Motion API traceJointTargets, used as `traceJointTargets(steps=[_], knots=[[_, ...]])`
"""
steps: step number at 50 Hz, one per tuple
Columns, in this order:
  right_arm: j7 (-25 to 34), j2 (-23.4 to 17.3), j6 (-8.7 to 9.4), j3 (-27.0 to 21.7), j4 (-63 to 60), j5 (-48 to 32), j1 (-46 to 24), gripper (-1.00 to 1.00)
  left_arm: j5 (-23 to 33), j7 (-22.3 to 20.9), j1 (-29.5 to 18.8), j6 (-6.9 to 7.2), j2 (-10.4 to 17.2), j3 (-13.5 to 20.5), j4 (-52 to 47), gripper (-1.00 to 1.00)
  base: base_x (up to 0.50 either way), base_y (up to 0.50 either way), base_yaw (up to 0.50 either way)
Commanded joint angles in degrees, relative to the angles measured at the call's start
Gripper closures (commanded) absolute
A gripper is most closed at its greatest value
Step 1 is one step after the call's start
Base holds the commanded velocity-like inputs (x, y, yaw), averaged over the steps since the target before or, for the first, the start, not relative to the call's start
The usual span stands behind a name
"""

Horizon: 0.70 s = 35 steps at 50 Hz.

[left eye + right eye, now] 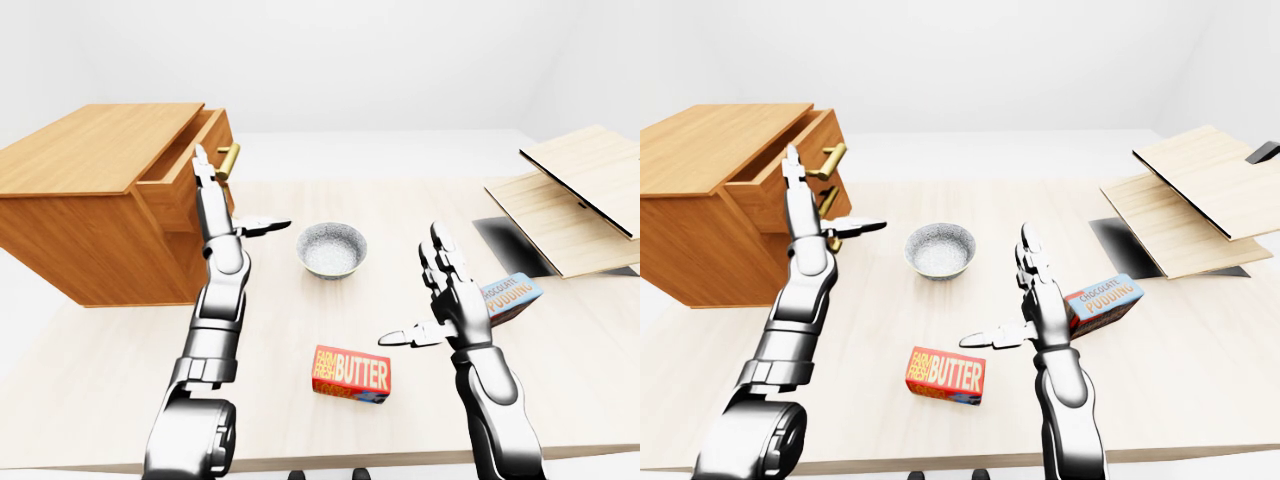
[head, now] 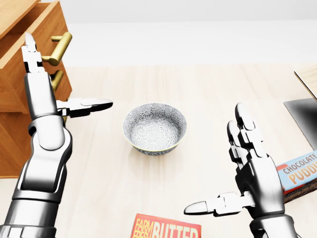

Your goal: Close the top drawer of the cabinet.

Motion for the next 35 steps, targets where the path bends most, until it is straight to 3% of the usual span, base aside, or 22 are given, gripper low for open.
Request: traceJointTargets(steps=[1,6,21,35], knots=[[0.1,0.0,-0.45,0.0,1.0,0.0,0.1,-1.0,0.1,1.9,1.3,0.0,2.9,2.1,-5.3,-1.0,0.0,0.0,0.0],[0.2,-0.1,0.02,-0.1,0.7,0.1,0.0,-1.0,1.3,3.0,1.1,0.0,3.4,2.1,-4.7,-1.0,0.0,0.0,0.0],[0.2,0.0,-0.8,-0.2,0.7,0.4,0.8,-1.0,2.3,6.8,0.4,0.0,2.7,1.9,-4.1,-1.0,0.0,0.0,0.0],[0.7,0.0,-1.56,-1.1,0.6,0.8,1.6,-1.0,4.1,7.1,-0.3,0.0,3.9,2.3,-1.2,-1.0,0.0,0.0,0.0]])
